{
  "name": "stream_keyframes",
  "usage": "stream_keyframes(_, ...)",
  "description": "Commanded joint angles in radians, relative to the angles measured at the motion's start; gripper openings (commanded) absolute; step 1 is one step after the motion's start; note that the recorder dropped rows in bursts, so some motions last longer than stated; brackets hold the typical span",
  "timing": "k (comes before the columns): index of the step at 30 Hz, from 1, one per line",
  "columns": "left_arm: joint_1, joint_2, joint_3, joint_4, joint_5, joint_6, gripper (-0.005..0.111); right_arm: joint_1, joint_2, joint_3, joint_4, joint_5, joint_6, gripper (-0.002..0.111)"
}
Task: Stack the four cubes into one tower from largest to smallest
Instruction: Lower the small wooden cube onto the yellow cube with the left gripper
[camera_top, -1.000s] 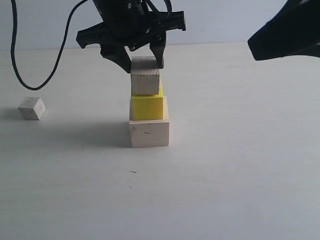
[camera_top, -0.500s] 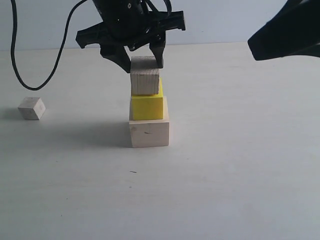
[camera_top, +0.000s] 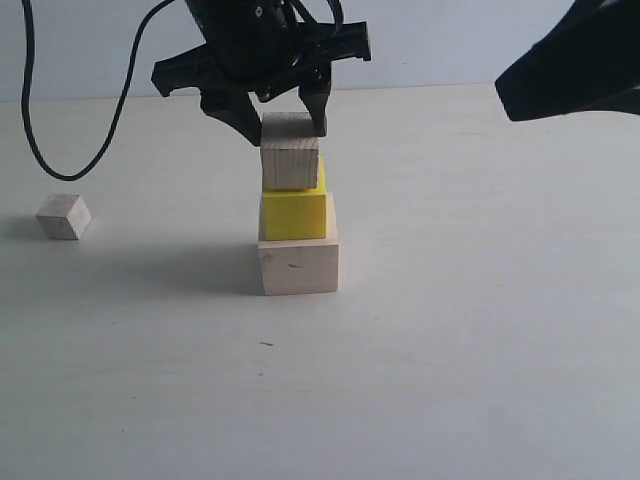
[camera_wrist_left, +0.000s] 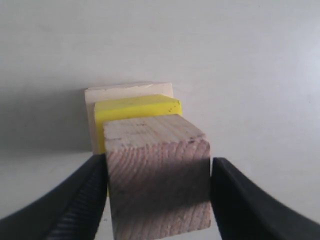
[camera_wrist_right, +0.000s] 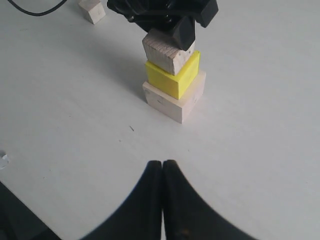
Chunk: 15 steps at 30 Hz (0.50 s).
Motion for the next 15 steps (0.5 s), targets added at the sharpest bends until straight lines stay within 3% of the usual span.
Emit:
stream_keyframes(1,-0.006,-0.004,-0.004,0.005,-0.008,-0.006,0.057,0.002,-0.008,0.006,0.002,-0.013,-0.009,0.0)
stream_keyframes(6,-0.006,-0.004,-0.004,0.005,-0.009,-0.006,0.065,0.002,-0.008,0.006,0.002,-0.013,-0.009,0.0)
stream_keyframes(15,-0.006,-0.004,-0.004,0.013,-0.009,-0.006,0.065,0.002,-0.008,0.006,0.002,-0.011,-0.017,0.0)
